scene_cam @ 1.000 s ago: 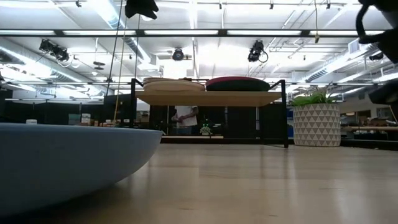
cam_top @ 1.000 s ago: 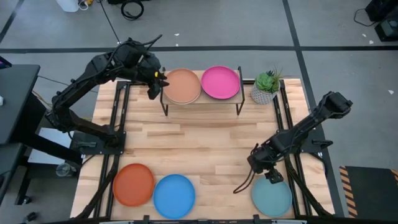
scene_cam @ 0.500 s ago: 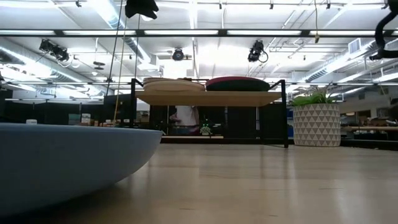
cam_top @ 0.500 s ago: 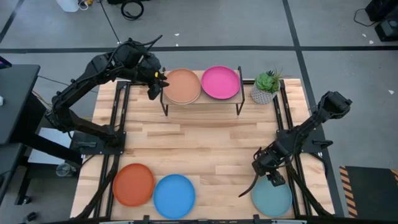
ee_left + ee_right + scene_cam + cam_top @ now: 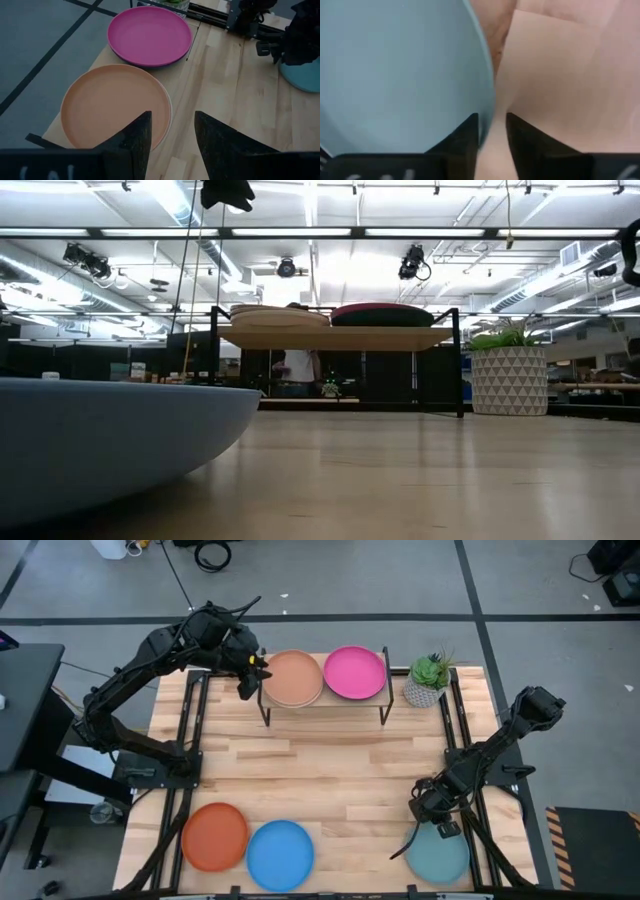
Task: Place and stack plates onto a shelf
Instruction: Stack the light blue plate on top of the brown plate on the shelf
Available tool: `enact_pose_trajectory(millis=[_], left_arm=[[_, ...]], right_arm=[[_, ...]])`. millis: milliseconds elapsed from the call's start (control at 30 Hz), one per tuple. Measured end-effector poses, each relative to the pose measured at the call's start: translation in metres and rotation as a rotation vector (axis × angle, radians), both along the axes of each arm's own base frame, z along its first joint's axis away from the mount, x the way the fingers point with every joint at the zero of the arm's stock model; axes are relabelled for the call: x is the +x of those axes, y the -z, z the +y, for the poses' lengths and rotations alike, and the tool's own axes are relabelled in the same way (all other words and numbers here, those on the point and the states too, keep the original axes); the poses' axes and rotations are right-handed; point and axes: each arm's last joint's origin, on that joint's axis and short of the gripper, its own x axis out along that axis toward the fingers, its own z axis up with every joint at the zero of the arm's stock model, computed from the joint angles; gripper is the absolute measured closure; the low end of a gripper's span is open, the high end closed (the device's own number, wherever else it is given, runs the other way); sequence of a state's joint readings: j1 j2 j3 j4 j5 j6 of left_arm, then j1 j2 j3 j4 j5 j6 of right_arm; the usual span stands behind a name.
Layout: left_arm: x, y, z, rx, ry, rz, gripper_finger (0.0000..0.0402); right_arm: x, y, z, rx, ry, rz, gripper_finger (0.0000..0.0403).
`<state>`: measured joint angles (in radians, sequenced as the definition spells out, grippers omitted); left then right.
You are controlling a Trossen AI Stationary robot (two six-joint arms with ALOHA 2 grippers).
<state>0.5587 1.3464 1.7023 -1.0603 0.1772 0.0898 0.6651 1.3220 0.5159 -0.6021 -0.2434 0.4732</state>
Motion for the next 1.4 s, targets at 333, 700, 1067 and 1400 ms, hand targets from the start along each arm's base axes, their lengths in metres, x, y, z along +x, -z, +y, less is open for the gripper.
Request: enact_pose_trajectory(millis=[333,700,1067,1400], left_arm=[[0.000,0.000,0.000,-0.001,-0.003,-0.004,0.0246],[0.020,0.000,0.004,-0.111,-0.025,-0.120,0.0246],[0.048,0.025,0.008,-0.288,0.067,-0.054,0.0246],[0.056,0.022,0.000,-0.273,0.006,-0.079,0.0246]], right_arm=[[0.004,-0.007,-0.002,-0.021,0.048,0.022,0.0377],[0.029,-0.058,-0.046,-0.048,0.133,-0.009,0.0386],[0.063,-0.157,-0.113,-0.112,0.347,-0.265,0.0384],[0.105,-0.220,-0.167,-0.155,0.491,-0.317,0.0384]])
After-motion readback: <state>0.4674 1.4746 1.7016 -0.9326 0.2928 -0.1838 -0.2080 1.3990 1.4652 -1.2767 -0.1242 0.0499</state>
